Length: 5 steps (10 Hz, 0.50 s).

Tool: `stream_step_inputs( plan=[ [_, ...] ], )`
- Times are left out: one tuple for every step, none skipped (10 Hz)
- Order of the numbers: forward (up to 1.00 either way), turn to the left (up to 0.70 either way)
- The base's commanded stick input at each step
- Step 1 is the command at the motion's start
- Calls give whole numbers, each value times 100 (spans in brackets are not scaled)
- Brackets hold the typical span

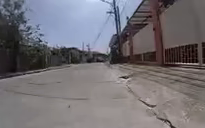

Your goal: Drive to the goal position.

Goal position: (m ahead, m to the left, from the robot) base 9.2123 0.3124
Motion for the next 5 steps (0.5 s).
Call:
stream_step_inputs(
  plan=[
    [100, 5],
    [100, 5],
    [100, 5],
    [100, 5],
    [100, 5]
  ],
)
